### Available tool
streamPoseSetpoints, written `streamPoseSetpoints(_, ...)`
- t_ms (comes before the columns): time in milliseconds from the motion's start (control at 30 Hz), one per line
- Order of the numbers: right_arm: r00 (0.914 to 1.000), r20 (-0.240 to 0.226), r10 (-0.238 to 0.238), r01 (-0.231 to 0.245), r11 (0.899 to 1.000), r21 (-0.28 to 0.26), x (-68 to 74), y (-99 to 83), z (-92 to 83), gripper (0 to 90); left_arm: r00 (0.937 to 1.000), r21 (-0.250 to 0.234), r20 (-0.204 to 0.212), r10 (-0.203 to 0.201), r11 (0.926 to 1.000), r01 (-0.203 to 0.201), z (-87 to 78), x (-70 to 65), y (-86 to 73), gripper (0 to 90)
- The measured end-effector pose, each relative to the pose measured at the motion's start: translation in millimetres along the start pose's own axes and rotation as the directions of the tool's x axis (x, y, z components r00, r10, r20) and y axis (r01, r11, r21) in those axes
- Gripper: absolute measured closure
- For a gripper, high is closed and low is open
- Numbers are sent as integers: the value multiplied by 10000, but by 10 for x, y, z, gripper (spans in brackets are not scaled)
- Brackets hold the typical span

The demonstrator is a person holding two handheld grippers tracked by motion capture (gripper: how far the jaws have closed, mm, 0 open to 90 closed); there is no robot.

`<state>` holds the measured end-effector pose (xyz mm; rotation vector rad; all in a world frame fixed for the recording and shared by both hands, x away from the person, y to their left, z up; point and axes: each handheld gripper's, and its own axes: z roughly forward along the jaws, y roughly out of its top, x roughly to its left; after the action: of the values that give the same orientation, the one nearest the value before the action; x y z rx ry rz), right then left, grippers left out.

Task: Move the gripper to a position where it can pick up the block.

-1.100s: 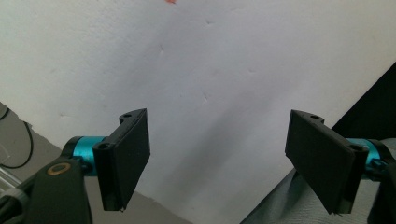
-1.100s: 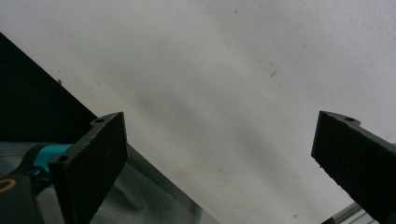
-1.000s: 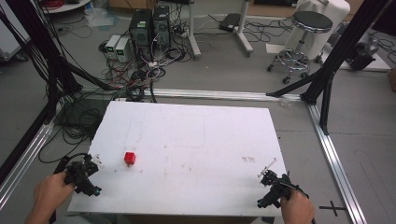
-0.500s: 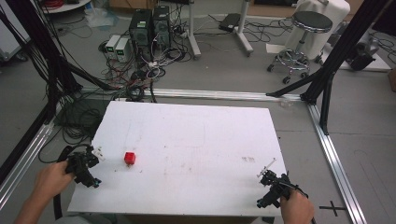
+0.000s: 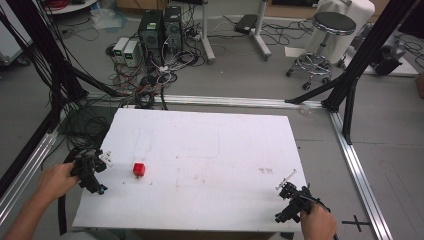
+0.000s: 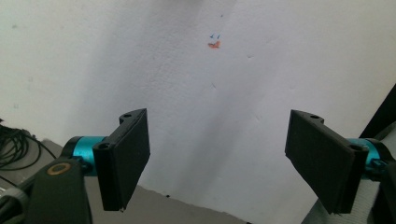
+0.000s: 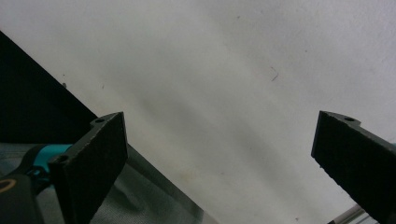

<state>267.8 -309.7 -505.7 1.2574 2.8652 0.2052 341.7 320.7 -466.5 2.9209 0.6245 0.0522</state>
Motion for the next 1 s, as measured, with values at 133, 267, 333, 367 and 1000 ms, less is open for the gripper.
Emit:
streamPoseSetpoints(133, 10000, 33, -1, 1, 10000, -27, -5, -5, 0, 31, 9997, 141, 81, 243, 9996, -245, 3, 57, 67, 224)
streamPoseSetpoints(267, 10000, -17, 2, -2, 10000, -38, 0, -2, 1, 31, 9979, 145, 211, 610, 9980, -613, 0, 92, 144, 224)
streamPoseSetpoints(333, 10000, 7, -10, 10, 10000, -51, 0, 1, -1, 31, 9960, 229, 244, 862, 9960, -868, -3, 127, 218, 224)
streamPoseSetpoints(367, 10000, 27, -12, 12, 10000, -63, 3, 3, 5, 31, 9947, 253, 252, 1000, 9946, -1007, -2, 139, 244, 224)
streamPoseSetpoints(1000, 10000, -44, -20, 20, 10000, 3, 7, 10, 26, 31, 9803, 410, 182, 1968, 9795, -1974, 54, 342, 543, 225)
